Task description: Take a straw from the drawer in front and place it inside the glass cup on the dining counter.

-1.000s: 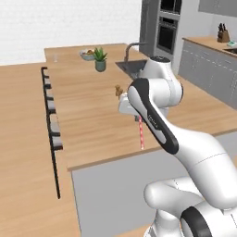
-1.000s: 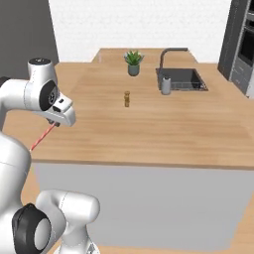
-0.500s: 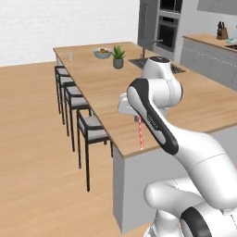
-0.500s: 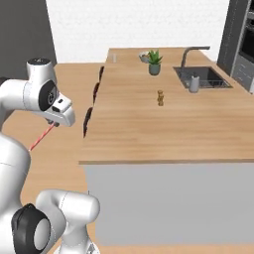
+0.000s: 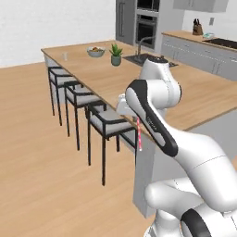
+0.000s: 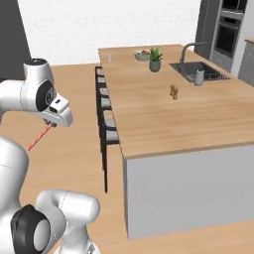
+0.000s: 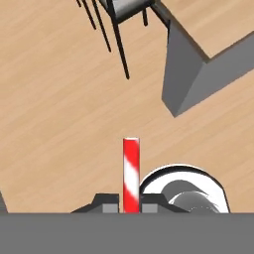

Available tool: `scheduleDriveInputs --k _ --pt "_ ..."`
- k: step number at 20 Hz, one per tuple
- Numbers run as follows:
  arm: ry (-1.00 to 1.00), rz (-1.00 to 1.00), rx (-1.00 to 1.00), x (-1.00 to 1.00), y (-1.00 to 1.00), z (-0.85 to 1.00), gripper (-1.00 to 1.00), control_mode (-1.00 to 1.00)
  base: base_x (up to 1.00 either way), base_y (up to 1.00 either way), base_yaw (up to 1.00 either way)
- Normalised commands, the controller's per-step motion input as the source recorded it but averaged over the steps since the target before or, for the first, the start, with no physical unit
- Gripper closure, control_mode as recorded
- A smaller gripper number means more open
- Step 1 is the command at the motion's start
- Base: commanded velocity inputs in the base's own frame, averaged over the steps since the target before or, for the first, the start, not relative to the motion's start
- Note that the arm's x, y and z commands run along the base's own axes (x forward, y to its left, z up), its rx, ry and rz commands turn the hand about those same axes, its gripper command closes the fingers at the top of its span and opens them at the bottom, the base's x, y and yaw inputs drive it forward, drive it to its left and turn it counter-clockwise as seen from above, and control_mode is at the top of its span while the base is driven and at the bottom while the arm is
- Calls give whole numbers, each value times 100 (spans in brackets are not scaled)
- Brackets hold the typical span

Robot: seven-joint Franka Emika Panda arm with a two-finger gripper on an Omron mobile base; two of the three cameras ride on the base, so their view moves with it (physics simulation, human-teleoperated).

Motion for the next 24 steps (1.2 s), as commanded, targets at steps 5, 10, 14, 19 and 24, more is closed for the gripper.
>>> scheduleDriveInputs --k 5,10,14,19,24 --pt "0 0 0 0 0 0 100 100 17 100 -42" --pt "0 0 0 0 0 0 100 100 30 100 -42" --pt "0 0 0 0 0 0 100 100 31 100 -43" --pt "0 0 0 0 0 0 100 100 30 100 -42" --pt "0 0 0 0 0 0 100 100 21 100 -39"
